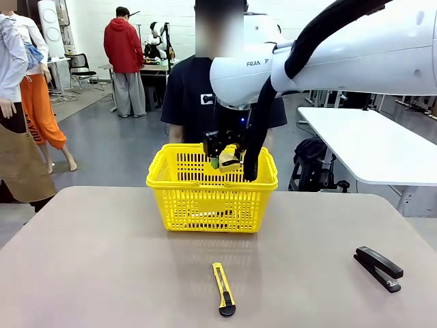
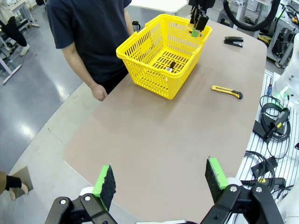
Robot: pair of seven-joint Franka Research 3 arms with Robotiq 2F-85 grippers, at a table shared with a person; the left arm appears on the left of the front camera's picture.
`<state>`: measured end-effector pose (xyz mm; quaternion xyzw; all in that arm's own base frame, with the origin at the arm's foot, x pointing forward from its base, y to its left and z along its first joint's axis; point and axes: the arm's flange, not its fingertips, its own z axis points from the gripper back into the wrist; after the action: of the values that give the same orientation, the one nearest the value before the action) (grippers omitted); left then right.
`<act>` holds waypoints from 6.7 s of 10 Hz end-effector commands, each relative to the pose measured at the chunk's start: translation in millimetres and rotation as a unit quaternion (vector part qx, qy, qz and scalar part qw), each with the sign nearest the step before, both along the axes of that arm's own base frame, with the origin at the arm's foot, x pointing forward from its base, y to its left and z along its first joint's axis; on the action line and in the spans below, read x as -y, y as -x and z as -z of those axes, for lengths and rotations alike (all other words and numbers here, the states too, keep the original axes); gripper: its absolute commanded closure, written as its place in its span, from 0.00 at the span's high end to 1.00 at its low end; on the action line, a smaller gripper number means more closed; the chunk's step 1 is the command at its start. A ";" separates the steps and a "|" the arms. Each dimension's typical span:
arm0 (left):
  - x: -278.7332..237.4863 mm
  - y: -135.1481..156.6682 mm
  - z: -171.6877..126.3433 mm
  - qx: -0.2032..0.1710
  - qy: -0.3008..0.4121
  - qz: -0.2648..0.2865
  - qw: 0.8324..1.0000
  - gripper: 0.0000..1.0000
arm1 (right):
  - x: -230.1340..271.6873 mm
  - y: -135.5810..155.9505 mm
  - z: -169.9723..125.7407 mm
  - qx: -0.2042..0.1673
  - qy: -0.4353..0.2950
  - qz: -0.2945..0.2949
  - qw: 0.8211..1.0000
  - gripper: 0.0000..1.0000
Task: Place the items the person wants into the basket.
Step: Pick up the item the person points to and place it in the Market Basket.
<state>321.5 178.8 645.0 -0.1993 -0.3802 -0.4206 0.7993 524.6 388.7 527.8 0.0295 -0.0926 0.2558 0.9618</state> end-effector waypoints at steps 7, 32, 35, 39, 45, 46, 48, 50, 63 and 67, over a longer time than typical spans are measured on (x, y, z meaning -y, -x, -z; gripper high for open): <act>-1.2 -0.1 0.6 0.009 0.002 0.001 1.000 1.00 | -0.4 -1.2 -2.4 -0.004 0.005 0.000 1.000 0.68; -1.2 -0.1 0.6 0.009 0.002 0.001 1.000 1.00 | 11.0 -72.8 113.7 -0.076 0.047 -0.027 0.996 1.00; -1.2 -0.1 0.6 0.009 0.002 0.001 1.000 1.00 | 12.0 -72.0 112.9 -0.072 0.046 -0.028 0.996 1.00; -1.2 -0.1 0.6 0.009 0.002 0.001 1.000 1.00 | 31.0 -48.9 67.8 -0.059 0.047 0.005 0.997 1.00; -1.2 -0.1 0.6 0.009 0.002 0.001 1.000 1.00 | 161.9 83.9 -35.7 0.013 -0.048 0.053 0.997 1.00; -1.2 -0.1 0.6 0.009 0.002 0.001 1.000 1.00 | 185.7 100.3 -32.8 0.010 -0.059 0.068 0.996 1.00; -1.2 -0.1 0.6 0.009 0.002 0.001 1.000 1.00 | 211.1 118.1 -12.9 -0.016 -0.061 0.083 0.995 1.00; -1.2 -0.1 0.6 0.009 0.002 0.001 1.000 1.00 | 221.3 123.6 -5.3 -0.019 -0.072 0.090 0.993 1.00; -1.2 -0.1 0.6 0.009 0.002 0.001 1.000 1.00 | 223.4 124.0 -3.6 -0.028 -0.054 0.100 0.993 1.00; -1.2 -0.1 0.6 0.009 0.002 0.001 1.000 1.00 | 223.4 124.0 -3.6 -0.028 -0.054 0.100 0.993 1.00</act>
<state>321.5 179.1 645.1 -0.1992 -0.3803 -0.4203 0.7994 400.8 166.6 531.9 0.0830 -0.0824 0.1508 0.9816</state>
